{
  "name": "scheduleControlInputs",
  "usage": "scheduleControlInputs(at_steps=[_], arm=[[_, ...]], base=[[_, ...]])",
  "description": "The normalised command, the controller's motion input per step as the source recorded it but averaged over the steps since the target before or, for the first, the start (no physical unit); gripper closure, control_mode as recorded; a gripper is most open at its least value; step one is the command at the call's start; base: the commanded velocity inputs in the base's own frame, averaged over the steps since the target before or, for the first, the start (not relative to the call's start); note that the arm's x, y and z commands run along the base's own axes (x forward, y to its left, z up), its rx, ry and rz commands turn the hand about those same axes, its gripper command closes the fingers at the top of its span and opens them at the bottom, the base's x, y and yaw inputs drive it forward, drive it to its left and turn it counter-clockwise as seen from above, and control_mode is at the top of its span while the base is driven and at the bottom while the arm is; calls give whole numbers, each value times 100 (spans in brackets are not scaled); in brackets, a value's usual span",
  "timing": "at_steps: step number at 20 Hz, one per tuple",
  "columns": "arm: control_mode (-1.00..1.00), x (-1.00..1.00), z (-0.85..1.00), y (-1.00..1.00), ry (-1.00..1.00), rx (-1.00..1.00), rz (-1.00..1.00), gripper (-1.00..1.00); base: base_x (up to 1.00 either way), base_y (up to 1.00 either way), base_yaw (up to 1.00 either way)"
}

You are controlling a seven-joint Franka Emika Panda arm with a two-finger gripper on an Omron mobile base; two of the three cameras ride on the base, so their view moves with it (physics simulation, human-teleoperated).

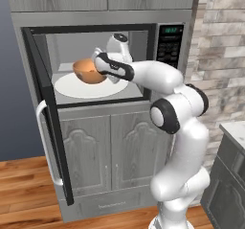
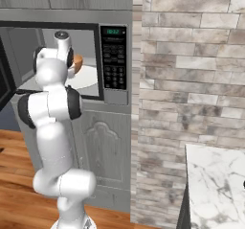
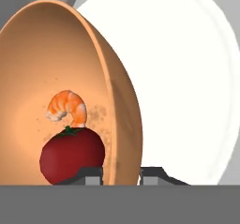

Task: The microwave is finished heating the shrimp and tomato. Take the bowl containing the food and place it on the dining counter.

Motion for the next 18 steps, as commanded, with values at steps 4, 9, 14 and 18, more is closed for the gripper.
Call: scheduleControlInputs(at_steps=[4,9,14,18], arm=[[-100,-93,1,-38,-20,10,0,100],[-100,-100,9,-46,-19,9,0,100],[-100,-100,33,-56,-11,6,0,100],[-100,-100,70,-56,2,0,0,100]], base=[[0,0,0],[0,0,0],[0,0,0],[0,0,0]])
